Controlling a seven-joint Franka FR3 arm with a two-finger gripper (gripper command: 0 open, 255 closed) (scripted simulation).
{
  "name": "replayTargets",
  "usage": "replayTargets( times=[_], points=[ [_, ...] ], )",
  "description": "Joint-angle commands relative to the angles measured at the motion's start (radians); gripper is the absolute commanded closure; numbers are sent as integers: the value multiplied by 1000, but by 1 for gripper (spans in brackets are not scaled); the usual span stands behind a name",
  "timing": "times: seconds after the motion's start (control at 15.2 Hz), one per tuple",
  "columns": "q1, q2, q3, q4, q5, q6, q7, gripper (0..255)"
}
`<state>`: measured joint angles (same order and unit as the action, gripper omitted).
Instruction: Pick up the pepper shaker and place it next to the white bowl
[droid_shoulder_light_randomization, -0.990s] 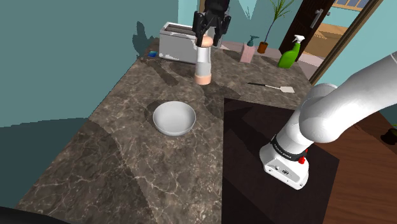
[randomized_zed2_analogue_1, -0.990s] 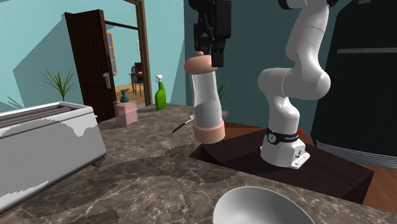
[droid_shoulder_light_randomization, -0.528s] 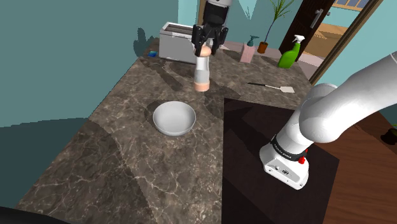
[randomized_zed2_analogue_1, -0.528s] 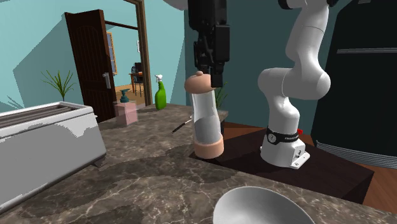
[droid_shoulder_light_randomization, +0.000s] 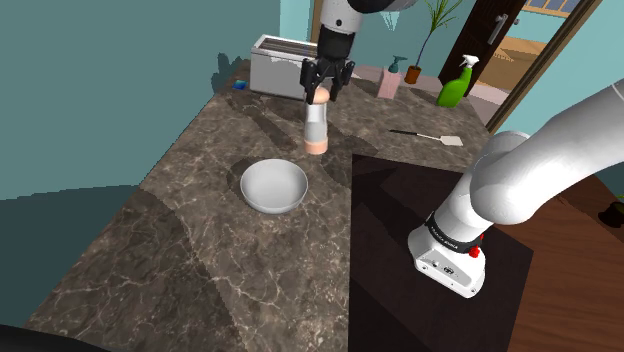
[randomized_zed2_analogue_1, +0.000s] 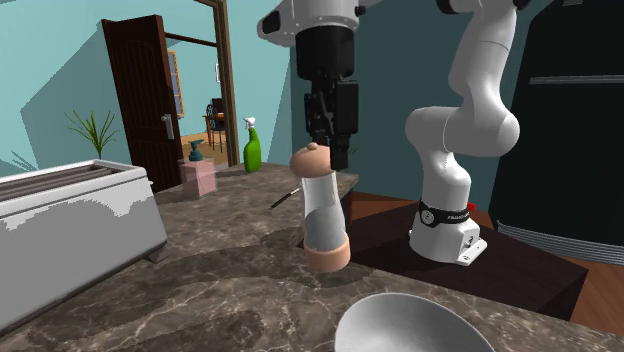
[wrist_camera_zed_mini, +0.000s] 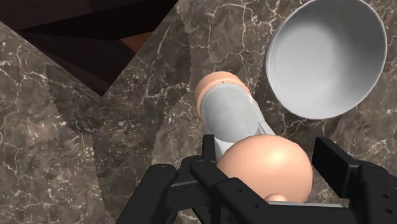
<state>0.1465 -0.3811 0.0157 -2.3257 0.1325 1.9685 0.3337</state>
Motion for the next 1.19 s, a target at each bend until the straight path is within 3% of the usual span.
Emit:
replayTargets(
  times=[0.0, 0.86, 1.12],
  points=[
    [1, 9, 2, -22, 2, 32, -1, 255],
    [6, 77, 5, -150, 18, 227, -26, 255],
    [6, 77, 5, -150, 18, 227, -26, 255]
  ],
)
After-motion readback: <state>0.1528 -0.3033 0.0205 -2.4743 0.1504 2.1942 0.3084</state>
